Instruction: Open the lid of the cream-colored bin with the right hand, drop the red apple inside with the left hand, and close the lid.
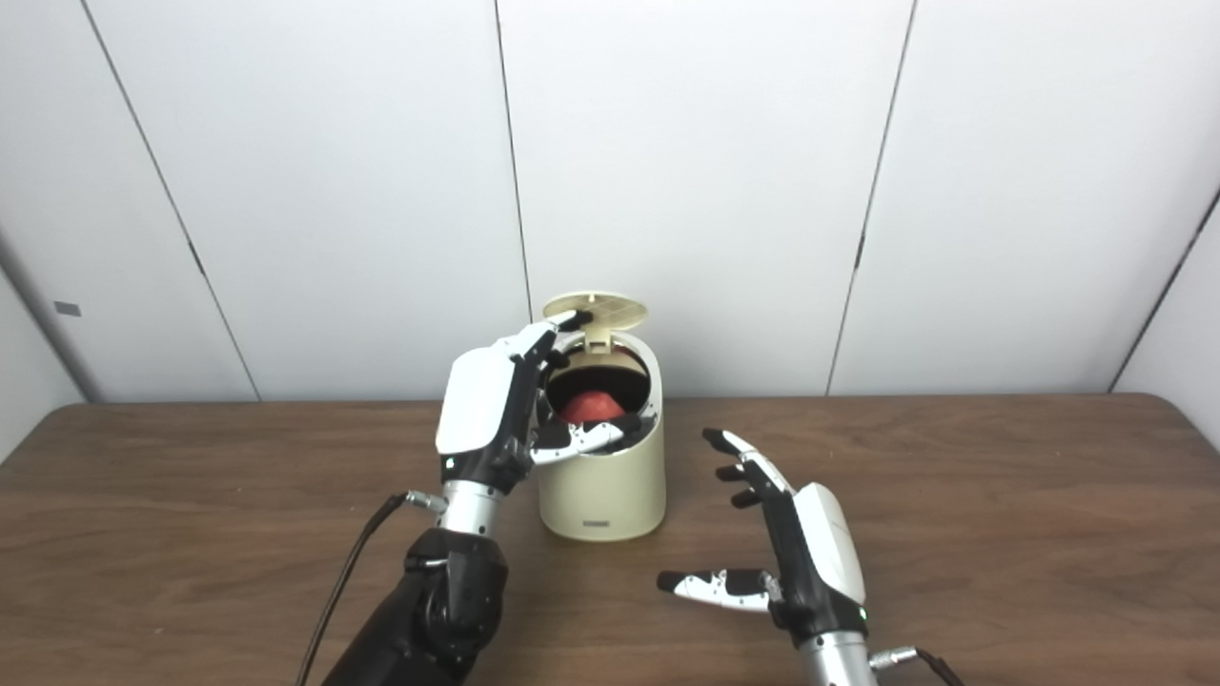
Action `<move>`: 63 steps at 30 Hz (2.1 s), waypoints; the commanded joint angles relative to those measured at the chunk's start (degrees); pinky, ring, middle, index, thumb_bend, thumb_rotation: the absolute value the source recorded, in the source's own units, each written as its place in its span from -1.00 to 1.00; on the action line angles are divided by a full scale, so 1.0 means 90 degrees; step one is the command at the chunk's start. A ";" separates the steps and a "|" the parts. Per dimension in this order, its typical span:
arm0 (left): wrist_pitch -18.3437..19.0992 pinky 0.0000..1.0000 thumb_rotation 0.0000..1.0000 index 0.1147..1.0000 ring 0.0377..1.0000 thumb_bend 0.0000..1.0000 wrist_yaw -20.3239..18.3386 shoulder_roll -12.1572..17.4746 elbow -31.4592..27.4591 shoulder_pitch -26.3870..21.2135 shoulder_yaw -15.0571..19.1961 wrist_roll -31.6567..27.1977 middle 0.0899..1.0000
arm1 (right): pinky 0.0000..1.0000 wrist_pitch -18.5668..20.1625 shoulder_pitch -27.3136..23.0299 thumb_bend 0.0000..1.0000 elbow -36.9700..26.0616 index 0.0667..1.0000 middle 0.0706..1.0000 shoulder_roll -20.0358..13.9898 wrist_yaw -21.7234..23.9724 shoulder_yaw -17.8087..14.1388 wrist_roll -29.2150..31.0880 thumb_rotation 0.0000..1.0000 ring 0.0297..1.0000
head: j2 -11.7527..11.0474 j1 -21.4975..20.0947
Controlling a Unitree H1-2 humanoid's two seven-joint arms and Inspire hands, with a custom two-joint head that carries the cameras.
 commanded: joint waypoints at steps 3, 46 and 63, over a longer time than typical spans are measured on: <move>-0.0048 0.51 -0.24 0.65 0.74 0.66 0.0225 0.0088 -0.0130 -0.0168 0.0120 0.0061 0.80 | 0.23 -0.0117 -0.0218 0.55 -0.0183 0.62 0.63 -0.0020 -0.0058 0.0017 -0.0032 -0.95 0.46 | 0.0000 0.0011; -0.1095 0.36 -0.55 0.58 0.53 0.53 -0.0490 0.0441 -0.1464 0.0847 0.1040 -0.1621 0.57 | 0.25 -0.0194 -0.0204 0.54 -0.0095 0.61 0.63 -0.0189 0.0033 0.0003 0.0074 -0.93 0.46 | -0.0024 0.0159; -0.1632 0.39 -0.34 0.80 0.62 0.74 -0.2338 0.0911 -0.1809 0.1991 0.1612 -0.3871 0.73 | 0.29 -0.0440 -0.0248 0.50 0.0195 0.61 0.65 -0.0330 -0.0175 -0.0243 0.0400 -0.94 0.49 | -0.0084 0.0276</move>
